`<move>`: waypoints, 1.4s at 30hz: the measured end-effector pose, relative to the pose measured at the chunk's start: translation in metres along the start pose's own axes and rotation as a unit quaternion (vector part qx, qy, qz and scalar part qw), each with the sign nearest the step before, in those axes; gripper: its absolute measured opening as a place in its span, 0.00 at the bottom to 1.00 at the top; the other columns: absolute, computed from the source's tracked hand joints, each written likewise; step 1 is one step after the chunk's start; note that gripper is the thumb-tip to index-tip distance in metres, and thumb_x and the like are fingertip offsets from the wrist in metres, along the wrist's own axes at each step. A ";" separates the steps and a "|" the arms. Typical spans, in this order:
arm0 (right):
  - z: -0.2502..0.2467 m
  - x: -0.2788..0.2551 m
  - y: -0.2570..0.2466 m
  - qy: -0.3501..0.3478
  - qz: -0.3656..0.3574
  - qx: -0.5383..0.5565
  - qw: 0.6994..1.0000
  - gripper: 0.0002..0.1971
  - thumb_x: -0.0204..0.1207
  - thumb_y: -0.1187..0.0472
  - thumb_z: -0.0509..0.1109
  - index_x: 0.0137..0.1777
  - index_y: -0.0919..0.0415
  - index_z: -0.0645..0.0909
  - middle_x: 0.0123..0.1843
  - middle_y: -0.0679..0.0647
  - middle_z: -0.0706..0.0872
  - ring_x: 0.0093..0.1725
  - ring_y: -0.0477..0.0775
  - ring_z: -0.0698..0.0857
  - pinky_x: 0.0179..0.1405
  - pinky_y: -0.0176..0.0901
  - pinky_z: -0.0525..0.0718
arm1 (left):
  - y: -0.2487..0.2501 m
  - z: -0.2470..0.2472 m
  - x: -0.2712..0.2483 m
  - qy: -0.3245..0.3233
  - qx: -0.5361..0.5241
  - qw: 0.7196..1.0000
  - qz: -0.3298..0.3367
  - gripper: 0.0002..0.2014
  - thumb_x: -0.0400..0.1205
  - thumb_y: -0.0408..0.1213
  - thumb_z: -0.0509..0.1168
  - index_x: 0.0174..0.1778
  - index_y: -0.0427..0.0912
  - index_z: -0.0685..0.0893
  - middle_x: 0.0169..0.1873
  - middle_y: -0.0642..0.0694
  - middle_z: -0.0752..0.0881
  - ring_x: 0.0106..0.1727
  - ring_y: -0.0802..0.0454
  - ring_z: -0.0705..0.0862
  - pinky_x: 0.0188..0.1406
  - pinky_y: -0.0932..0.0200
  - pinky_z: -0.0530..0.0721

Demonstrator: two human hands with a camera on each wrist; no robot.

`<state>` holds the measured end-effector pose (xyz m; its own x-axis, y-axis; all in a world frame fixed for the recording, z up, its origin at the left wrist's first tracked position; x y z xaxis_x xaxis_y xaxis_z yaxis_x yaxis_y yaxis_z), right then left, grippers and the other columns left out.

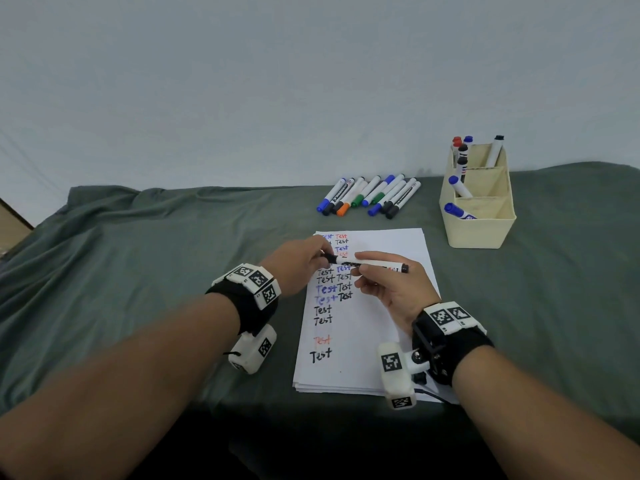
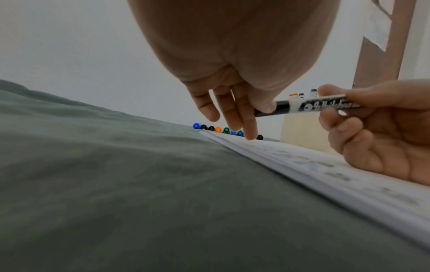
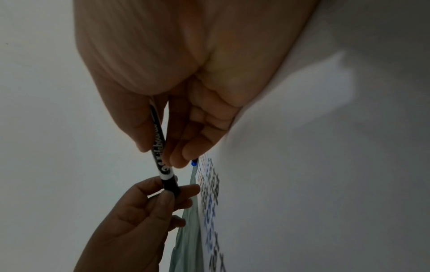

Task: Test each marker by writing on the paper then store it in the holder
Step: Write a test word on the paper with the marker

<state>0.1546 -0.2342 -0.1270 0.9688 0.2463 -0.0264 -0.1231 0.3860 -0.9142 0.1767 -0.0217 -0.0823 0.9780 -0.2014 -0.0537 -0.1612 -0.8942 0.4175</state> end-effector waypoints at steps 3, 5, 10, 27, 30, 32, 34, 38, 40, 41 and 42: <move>0.001 0.000 0.001 0.003 -0.004 -0.010 1.000 0.10 0.76 0.68 0.77 0.55 0.58 0.93 0.49 0.68 0.92 0.40 0.58 0.89 0.43 0.44 0.88 | 0.001 0.002 0.004 0.005 0.015 1.000 0.007 0.07 0.86 0.37 0.60 0.57 0.53 0.79 0.46 0.54 0.88 0.50 0.53 0.83 0.52 0.54 0.81; 0.002 0.001 0.000 0.006 -0.006 -0.022 1.000 0.10 0.77 0.67 0.77 0.56 0.57 0.93 0.49 0.67 0.93 0.41 0.58 0.89 0.43 0.44 0.88 | 0.002 0.003 0.007 0.012 0.030 0.999 0.012 0.09 0.86 0.34 0.58 0.57 0.51 0.79 0.44 0.52 0.87 0.47 0.52 0.83 0.49 0.52 0.82; 0.003 0.002 0.000 -0.001 -0.006 -0.036 0.999 0.10 0.78 0.64 0.77 0.57 0.53 0.93 0.51 0.64 0.93 0.42 0.58 0.90 0.44 0.45 0.89 | 0.002 0.003 0.011 0.030 0.044 0.998 0.024 0.08 0.87 0.35 0.58 0.57 0.50 0.79 0.44 0.50 0.85 0.46 0.52 0.82 0.48 0.51 0.82; -0.004 0.004 0.002 0.065 0.004 0.082 0.995 0.10 0.75 0.66 0.79 0.56 0.59 0.93 0.48 0.61 0.93 0.46 0.55 0.91 0.48 0.44 0.89 | -0.029 0.031 0.027 -0.160 0.196 0.962 -0.107 0.54 0.68 0.84 0.47 0.84 0.61 0.34 0.85 0.48 0.31 0.86 0.41 0.35 0.80 0.27 0.43; -0.002 0.006 -0.001 0.095 0.009 0.141 0.985 0.15 0.79 0.75 0.72 0.62 0.61 0.87 0.53 0.64 0.93 0.46 0.60 0.92 0.48 0.45 0.90 | -0.028 0.029 0.027 -0.168 0.195 0.960 -0.111 0.54 0.68 0.84 0.48 0.84 0.61 0.34 0.85 0.49 0.31 0.86 0.41 0.35 0.80 0.27 0.42; 0.000 0.010 -0.009 0.121 0.002 0.155 0.980 0.20 0.80 0.78 0.70 0.68 0.62 0.78 0.53 0.66 0.93 0.44 0.61 0.93 0.44 0.47 0.91 | -0.028 0.028 0.027 -0.171 0.190 0.960 -0.112 0.54 0.68 0.84 0.48 0.84 0.61 0.35 0.85 0.49 0.31 0.86 0.41 0.35 0.80 0.27 0.42; 0.002 0.018 -0.025 0.153 -0.015 0.125 0.980 0.23 0.80 0.78 0.70 0.70 0.59 0.71 0.51 0.65 0.93 0.43 0.61 0.93 0.42 0.48 0.91 | -0.028 0.027 0.028 -0.175 0.185 0.960 -0.114 0.55 0.67 0.84 0.48 0.84 0.61 0.35 0.85 0.49 0.31 0.86 0.41 0.34 0.80 0.27 0.42; 0.000 0.047 -0.092 0.187 -0.127 -0.037 0.973 0.31 0.79 0.75 0.71 0.74 0.50 0.63 0.49 0.64 0.91 0.42 0.58 0.91 0.44 0.52 0.93 | -0.028 0.027 0.029 -0.181 0.184 0.960 -0.111 0.56 0.65 0.85 0.48 0.84 0.62 0.35 0.85 0.49 0.30 0.86 0.41 0.34 0.80 0.27 0.42; -0.006 0.061 -0.131 0.190 -0.188 -0.166 0.949 0.32 0.82 0.71 0.70 0.77 0.44 0.60 0.52 0.61 0.88 0.43 0.54 0.89 0.47 0.53 0.93 | -0.028 0.027 0.029 -0.185 0.185 0.959 -0.111 0.56 0.65 0.86 0.47 0.84 0.62 0.34 0.85 0.49 0.30 0.86 0.40 0.34 0.80 0.27 0.42; -0.011 0.067 -0.150 0.201 -0.206 -0.236 0.928 0.33 0.82 0.68 0.69 0.79 0.41 0.59 0.55 0.60 0.88 0.44 0.52 0.90 0.48 0.52 0.93 | -0.028 0.027 0.029 -0.186 0.186 0.958 -0.111 0.56 0.65 0.86 0.47 0.84 0.62 0.34 0.84 0.49 0.30 0.86 0.40 0.34 0.80 0.27 0.42; -0.016 0.072 -0.169 0.219 -0.221 -0.297 0.903 0.34 0.83 0.66 0.69 0.80 0.37 0.59 0.56 0.58 0.88 0.44 0.50 0.91 0.48 0.50 0.93 | -0.028 0.027 0.029 -0.187 0.186 0.958 -0.111 0.56 0.65 0.85 0.47 0.84 0.62 0.34 0.84 0.49 0.30 0.85 0.40 0.34 0.80 0.27 0.42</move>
<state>0.2488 -0.2960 0.0186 0.9035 -0.2399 0.3551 0.3068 -0.2162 -0.9269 0.2055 -0.0134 -0.1196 0.8895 -0.0569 -0.4534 -0.0589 -0.9982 0.0099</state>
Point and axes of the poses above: each hand's wrist, its own x-axis towards the middle knuckle, its own z-axis out of the palm, y = z × x, the point moved 1 cm from there along x, towards the middle knuckle
